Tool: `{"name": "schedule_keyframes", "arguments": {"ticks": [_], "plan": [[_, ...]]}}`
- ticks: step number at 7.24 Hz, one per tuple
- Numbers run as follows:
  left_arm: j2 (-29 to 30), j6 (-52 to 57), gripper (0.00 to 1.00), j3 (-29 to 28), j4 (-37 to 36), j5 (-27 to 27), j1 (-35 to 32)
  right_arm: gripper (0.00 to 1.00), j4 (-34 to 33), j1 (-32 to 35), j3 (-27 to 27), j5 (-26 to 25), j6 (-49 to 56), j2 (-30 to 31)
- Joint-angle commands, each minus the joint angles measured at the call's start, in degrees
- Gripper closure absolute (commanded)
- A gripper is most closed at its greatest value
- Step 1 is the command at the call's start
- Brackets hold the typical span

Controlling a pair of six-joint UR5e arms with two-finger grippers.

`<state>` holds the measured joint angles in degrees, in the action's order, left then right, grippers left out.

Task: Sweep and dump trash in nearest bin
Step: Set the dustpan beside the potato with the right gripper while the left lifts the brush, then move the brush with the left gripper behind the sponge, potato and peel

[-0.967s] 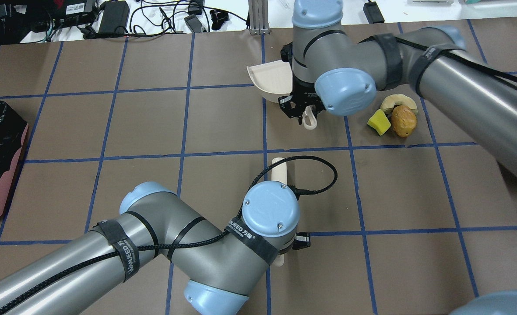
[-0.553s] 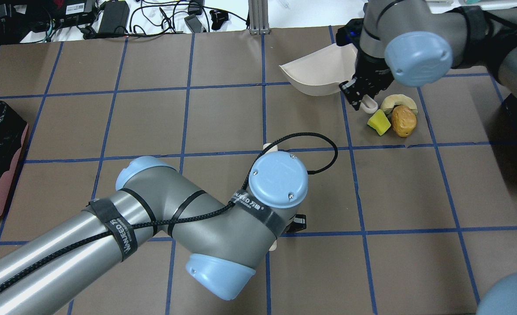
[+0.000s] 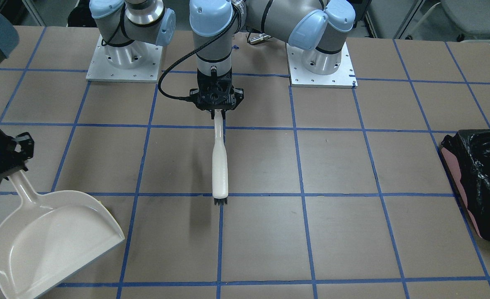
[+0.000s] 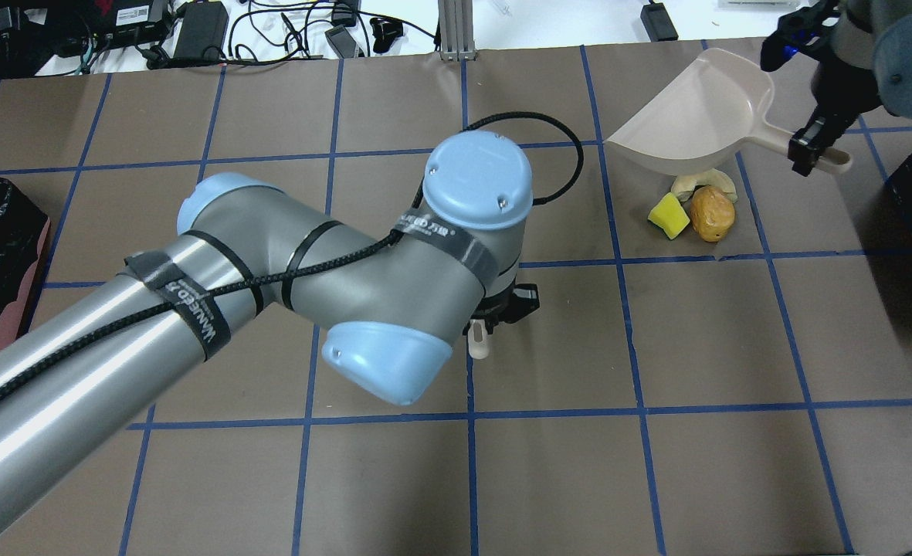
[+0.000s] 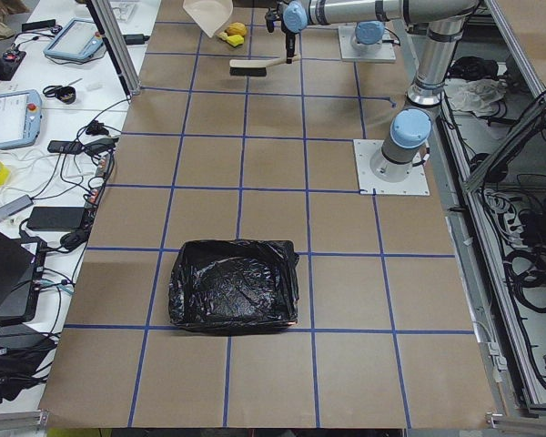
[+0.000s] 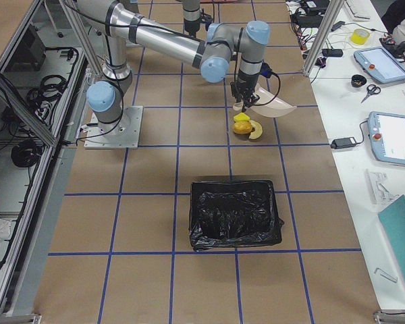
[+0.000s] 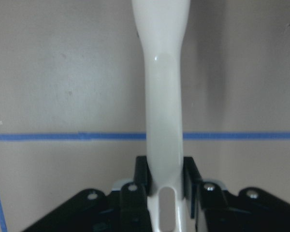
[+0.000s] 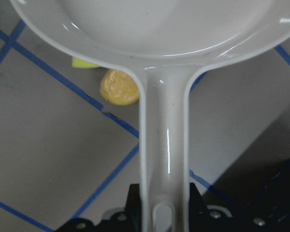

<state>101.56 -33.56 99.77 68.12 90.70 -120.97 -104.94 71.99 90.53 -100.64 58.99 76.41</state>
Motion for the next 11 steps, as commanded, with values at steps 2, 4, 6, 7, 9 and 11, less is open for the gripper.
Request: {"name": "schedule_keyframes", "arguments": {"ticks": [2,4,6,7,9,11], "plan": [[12.04,-4.39,1.00,-16.49,0.96,-5.26,0.82,0.99,-0.79,-11.58,-0.01,-1.58,20.05,0.32],[19.09,-8.09,1.00,-24.15,0.44,-7.99,0.82,0.99,-2.62,-13.63,-0.01,-4.97,33.66,0.24],[23.50,-11.08,1.00,-27.43,-0.35,-9.82,0.21,0.99,-8.85,-13.89,0.26,-6.85,44.42,-0.37],[25.60,-12.83,1.00,-28.31,-3.84,-10.01,-0.75,0.99,-9.05,-14.33,0.43,-6.67,44.63,-1.51],[28.68,-15.82,1.00,-31.11,-4.75,-10.02,-2.51,0.99,-12.46,-15.47,0.26,-6.58,46.21,-5.63],[31.58,-18.28,1.00,-34.46,-4.75,-10.02,-3.92,0.98,-12.48,-15.39,1.04,-6.32,46.31,-6.27]]}}
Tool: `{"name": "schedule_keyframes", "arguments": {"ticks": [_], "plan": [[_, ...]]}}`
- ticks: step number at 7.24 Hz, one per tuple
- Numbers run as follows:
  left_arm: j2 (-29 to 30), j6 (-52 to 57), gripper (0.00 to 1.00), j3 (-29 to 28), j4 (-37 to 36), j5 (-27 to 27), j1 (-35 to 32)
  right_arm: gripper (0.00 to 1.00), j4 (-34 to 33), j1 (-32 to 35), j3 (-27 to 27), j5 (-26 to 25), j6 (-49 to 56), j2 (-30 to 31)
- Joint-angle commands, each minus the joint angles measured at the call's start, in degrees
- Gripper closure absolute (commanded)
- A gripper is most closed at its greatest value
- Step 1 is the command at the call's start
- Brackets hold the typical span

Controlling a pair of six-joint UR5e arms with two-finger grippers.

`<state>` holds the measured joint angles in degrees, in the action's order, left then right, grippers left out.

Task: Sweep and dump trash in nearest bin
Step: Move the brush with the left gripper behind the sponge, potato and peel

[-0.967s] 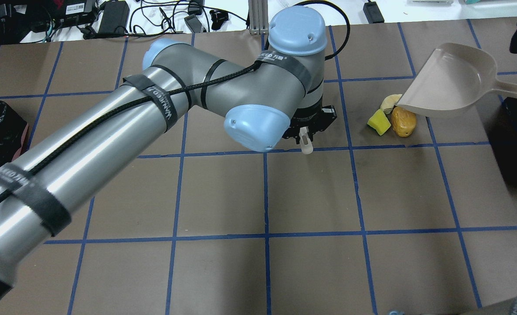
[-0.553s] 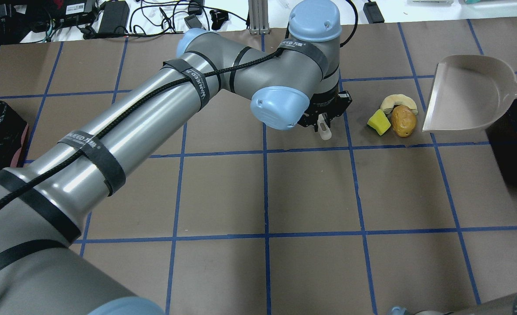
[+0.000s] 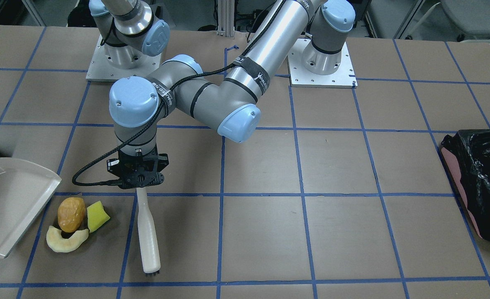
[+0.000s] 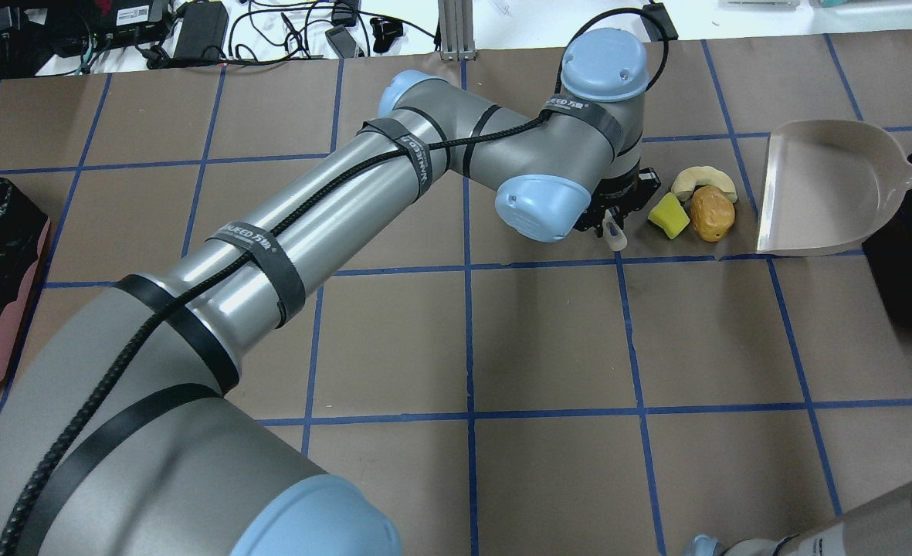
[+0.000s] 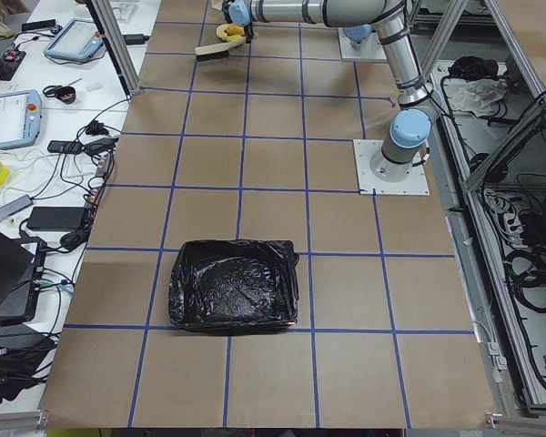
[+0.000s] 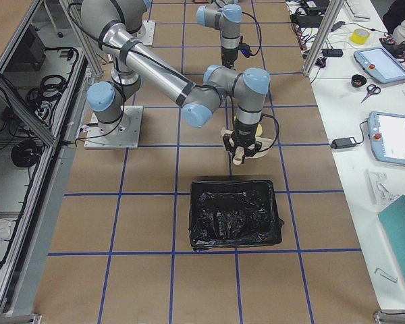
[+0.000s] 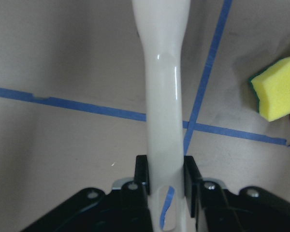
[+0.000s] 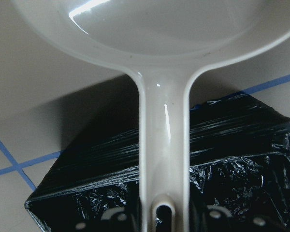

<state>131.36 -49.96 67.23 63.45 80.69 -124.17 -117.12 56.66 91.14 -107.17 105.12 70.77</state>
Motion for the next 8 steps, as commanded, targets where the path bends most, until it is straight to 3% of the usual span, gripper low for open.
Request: {"name": "schedule_keyframes", "arguments": {"ticks": [1,8], "plan": [[2.76,-2.07,1.00,-2.71,-0.17,-0.01,-1.42,0.98,-0.22,-0.06,0.52,0.46,-0.09,-1.33],[6.90,-5.94,1.00,-7.20,-1.57,-0.80,-6.87,0.98,-2.67,0.38,0.53,0.91,-1.15,-5.28]]}}
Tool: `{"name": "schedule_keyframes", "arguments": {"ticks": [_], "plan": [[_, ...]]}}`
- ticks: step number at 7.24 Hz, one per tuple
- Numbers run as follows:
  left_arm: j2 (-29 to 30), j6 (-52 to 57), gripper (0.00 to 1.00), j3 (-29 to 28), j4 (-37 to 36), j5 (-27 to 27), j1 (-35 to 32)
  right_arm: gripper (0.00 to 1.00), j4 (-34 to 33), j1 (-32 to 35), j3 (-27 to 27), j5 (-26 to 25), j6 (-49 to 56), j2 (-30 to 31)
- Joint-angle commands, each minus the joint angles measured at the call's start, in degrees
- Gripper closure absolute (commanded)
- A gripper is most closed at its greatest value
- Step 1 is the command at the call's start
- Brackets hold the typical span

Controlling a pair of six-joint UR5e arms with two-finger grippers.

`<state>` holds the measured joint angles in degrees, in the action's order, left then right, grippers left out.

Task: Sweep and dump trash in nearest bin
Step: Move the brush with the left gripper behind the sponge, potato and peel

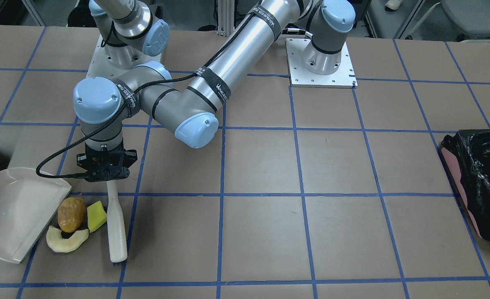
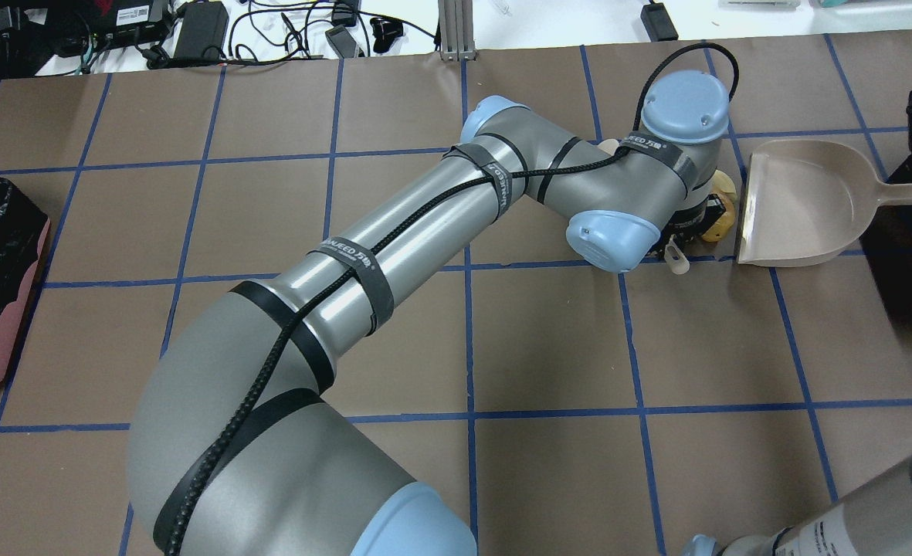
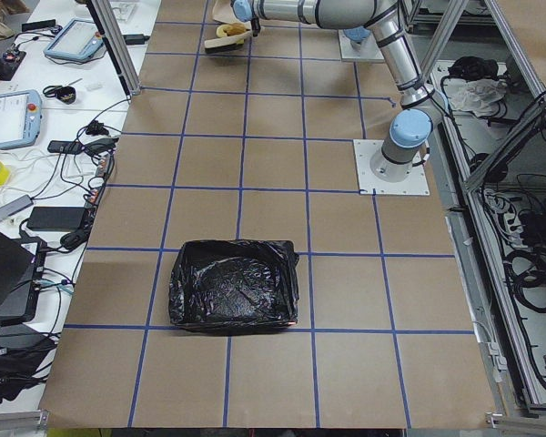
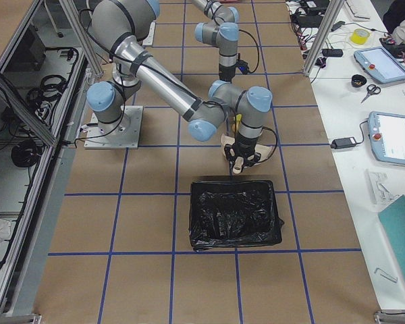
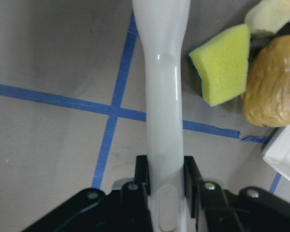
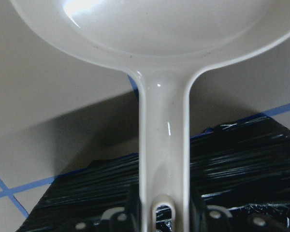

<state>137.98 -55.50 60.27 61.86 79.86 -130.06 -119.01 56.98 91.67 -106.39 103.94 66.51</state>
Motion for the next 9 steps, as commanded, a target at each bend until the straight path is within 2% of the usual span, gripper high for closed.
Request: {"name": "schedule_keyframes", "arguments": {"ticks": [1,4,9], "plan": [[0.27,-1.53,1.00,-0.24,0.02,-0.05,-1.51,0.97,-1.04,0.32,0.00,0.13,0.04,-1.12],[0.45,-4.44,1.00,-0.50,-0.07,-0.05,-2.30,0.98,-1.05,1.90,0.00,1.71,0.22,-1.30],[7.38,-5.32,1.00,-10.69,-4.35,-1.36,-3.70,0.98,-0.96,2.17,0.09,1.89,-0.49,-1.83]]}}
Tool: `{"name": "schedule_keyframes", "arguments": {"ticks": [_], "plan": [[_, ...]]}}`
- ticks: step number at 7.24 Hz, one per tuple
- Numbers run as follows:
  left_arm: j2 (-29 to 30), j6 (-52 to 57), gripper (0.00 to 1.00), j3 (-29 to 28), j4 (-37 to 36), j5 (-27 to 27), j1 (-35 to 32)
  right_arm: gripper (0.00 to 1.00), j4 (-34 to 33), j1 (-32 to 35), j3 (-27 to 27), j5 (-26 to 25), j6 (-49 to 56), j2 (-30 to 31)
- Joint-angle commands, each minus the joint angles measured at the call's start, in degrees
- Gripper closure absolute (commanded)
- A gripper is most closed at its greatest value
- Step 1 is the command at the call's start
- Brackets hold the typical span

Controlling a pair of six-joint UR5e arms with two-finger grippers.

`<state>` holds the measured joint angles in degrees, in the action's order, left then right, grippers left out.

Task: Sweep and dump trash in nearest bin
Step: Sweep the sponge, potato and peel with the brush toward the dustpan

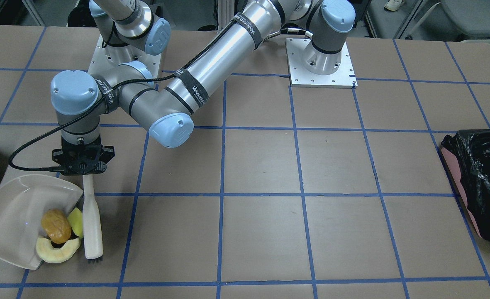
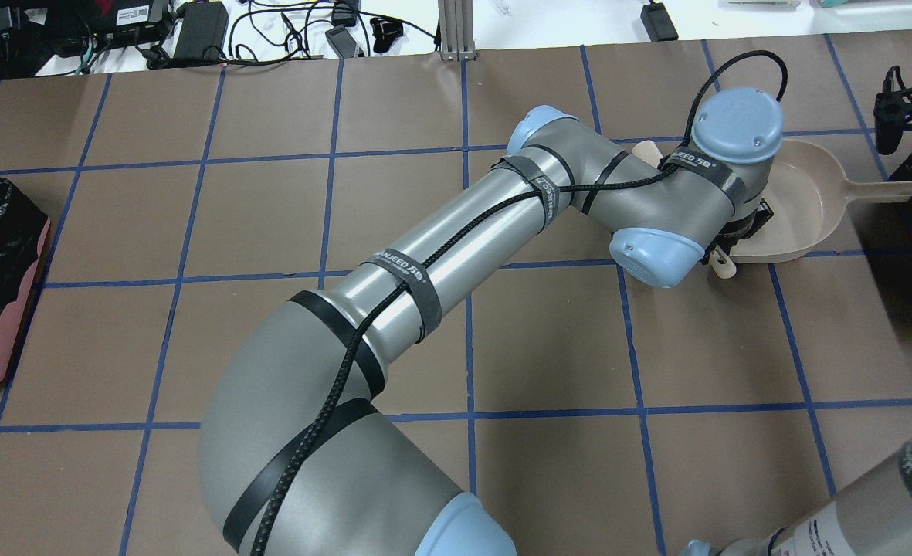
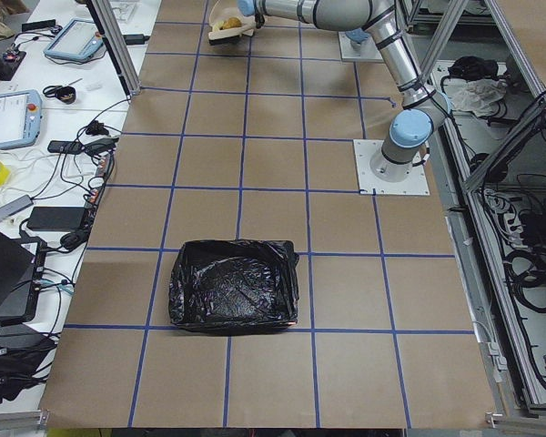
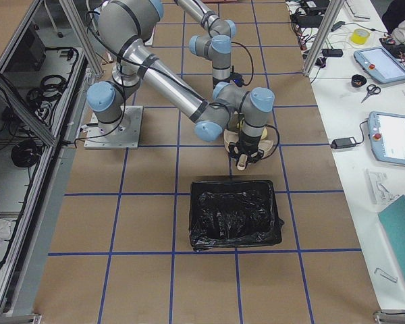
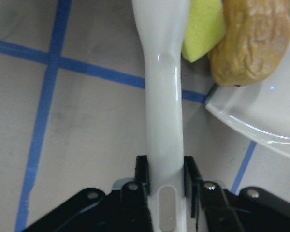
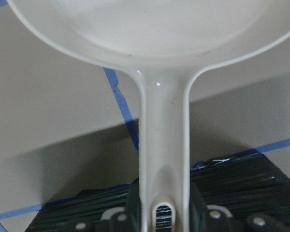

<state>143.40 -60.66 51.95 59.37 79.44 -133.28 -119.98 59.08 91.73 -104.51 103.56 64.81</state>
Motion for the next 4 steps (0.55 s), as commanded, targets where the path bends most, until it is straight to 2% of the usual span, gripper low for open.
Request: {"name": "schedule_keyframes", "arguments": {"ticks": [1,4], "plan": [[2.93,-0.85,1.00,-3.16,-3.02,-1.12,-1.27,0.97,0.19,0.07,0.03,0.01,-0.90,-0.12],[4.34,-3.92,1.00,-5.97,-5.75,-2.53,-3.47,0.98,0.01,0.07,1.35,0.01,-2.05,-0.12]]}}
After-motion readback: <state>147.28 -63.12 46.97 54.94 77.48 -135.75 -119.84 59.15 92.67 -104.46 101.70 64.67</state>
